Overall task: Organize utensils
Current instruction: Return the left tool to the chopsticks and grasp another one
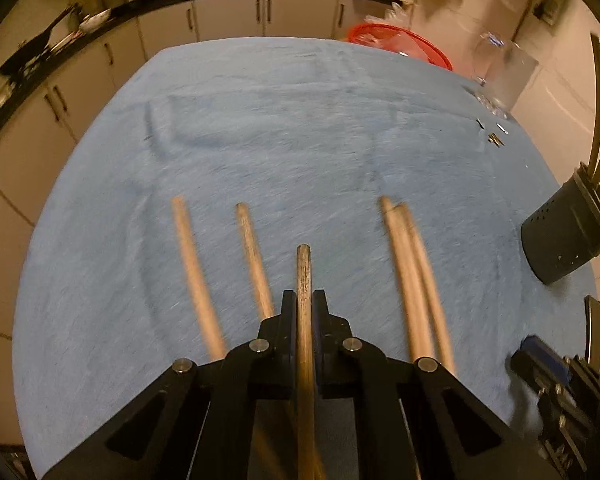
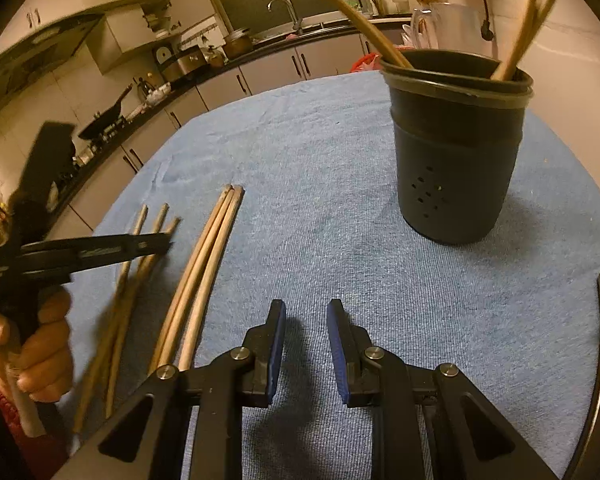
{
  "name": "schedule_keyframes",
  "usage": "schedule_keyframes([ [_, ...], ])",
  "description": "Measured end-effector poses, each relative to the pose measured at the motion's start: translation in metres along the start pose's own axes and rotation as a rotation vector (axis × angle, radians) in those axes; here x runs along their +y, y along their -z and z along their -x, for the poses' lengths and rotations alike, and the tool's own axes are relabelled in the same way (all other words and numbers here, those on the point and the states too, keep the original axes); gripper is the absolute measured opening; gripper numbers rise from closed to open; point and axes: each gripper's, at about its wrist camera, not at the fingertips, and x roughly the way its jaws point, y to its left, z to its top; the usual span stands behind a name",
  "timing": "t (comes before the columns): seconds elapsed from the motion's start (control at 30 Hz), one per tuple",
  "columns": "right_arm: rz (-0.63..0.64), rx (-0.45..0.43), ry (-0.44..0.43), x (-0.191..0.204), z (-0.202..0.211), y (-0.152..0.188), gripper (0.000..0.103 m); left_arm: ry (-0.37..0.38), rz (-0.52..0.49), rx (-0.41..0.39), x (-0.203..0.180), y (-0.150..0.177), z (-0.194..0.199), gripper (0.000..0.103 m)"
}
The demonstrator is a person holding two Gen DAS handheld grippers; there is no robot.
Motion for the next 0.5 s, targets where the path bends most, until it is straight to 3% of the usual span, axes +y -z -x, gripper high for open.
schedule_keyframes([
  [0.3, 0.039, 0.108, -0.074, 0.037, -0.02, -0.056, 0.024, 0.061, 0.033, -0.061, 0.025, 0.016, 0.008, 0.008],
  [0.5, 0.031, 0.167, -0.072, 0.055, -0.052, -0.071, 0.024, 0.095, 0.033, -0.085, 0.032, 0.023, 0.011, 0.009],
])
